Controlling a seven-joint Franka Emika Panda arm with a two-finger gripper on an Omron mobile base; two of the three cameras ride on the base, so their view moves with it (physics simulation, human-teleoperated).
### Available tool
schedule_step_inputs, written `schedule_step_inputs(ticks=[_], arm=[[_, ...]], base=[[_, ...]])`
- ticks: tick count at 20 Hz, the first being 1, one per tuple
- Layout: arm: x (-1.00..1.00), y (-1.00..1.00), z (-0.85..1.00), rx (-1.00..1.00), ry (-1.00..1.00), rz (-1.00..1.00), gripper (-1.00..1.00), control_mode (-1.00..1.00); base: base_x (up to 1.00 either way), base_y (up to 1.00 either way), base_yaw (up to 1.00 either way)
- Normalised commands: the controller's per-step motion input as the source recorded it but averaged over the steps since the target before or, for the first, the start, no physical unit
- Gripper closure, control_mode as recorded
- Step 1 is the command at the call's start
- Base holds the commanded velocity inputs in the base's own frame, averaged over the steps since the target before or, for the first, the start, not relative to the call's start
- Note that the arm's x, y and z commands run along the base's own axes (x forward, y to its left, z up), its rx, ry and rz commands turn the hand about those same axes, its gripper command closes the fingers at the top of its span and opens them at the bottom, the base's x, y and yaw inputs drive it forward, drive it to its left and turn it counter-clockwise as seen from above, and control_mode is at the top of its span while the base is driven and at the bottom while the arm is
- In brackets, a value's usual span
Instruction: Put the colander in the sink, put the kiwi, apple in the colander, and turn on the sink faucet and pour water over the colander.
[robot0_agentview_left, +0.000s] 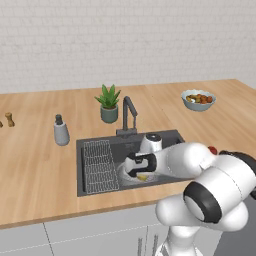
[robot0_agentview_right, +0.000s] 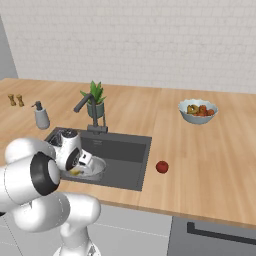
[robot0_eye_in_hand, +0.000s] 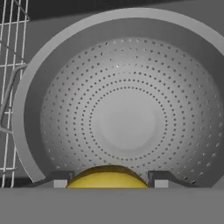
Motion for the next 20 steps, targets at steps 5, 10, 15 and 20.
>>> schedule_step_inputs(ticks=[5, 10, 15, 20], arm=[[0.0, 0.0, -0.13, 0.0, -0.02, 0.0, -1.0, -1.0], [0.0, -0.14, -0.01, 0.0, -0.01, 0.0, -1.0, -1.0], [-0.08, -0.29, 0.25, 0.02, 0.0, 0.0, -1.0, -1.0], [-0.05, -0.21, 0.73, 0.06, 0.0, 0.0, -1.0, -1.0]], base=[[0.0, 0.0, 0.0], [0.0, 0.0, 0.0], [0.0, 0.0, 0.0], [0.0, 0.0, 0.0]])
